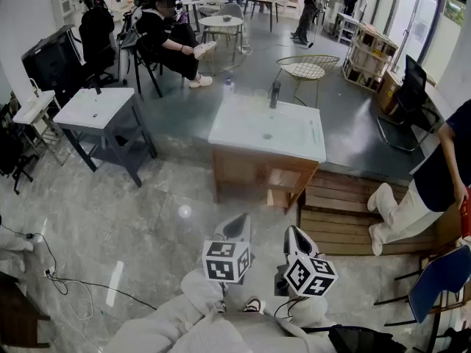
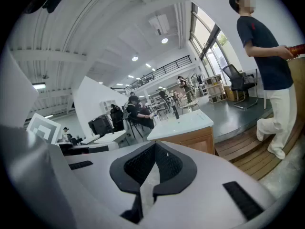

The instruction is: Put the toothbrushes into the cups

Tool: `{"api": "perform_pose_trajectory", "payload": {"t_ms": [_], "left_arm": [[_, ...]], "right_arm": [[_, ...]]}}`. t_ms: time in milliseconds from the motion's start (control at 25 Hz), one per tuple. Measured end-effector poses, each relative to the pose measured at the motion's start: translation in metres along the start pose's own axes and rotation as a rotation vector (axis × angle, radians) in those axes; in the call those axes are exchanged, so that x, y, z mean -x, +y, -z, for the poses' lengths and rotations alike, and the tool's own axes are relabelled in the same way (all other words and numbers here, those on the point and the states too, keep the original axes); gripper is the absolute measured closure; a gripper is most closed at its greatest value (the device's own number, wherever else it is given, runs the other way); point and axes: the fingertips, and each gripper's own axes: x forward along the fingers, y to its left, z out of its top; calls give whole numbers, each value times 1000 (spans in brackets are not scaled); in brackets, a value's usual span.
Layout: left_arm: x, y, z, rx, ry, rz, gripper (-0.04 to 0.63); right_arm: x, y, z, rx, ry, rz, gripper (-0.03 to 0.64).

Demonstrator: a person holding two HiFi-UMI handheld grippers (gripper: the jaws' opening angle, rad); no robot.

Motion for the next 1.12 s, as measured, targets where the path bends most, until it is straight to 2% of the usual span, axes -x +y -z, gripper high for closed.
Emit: {"api": "perform_pose_trajectory", "payload": {"t_ms": [360, 480, 840, 1120], "left_arm": [[-6, -9, 0, 1, -3, -29, 597], [-11, -13, 0, 5, -7, -40, 597], [-33, -35, 7, 34, -24, -80, 597], [-47, -47, 18, 34, -8, -113, 597]], "right_arm": [[2, -11, -6, 4, 7, -15, 594], [2, -18, -8, -26, 7, -35, 594], [7, -58, -14, -16, 26, -46, 594], [10, -91, -7, -51, 61, -44, 594]]}}
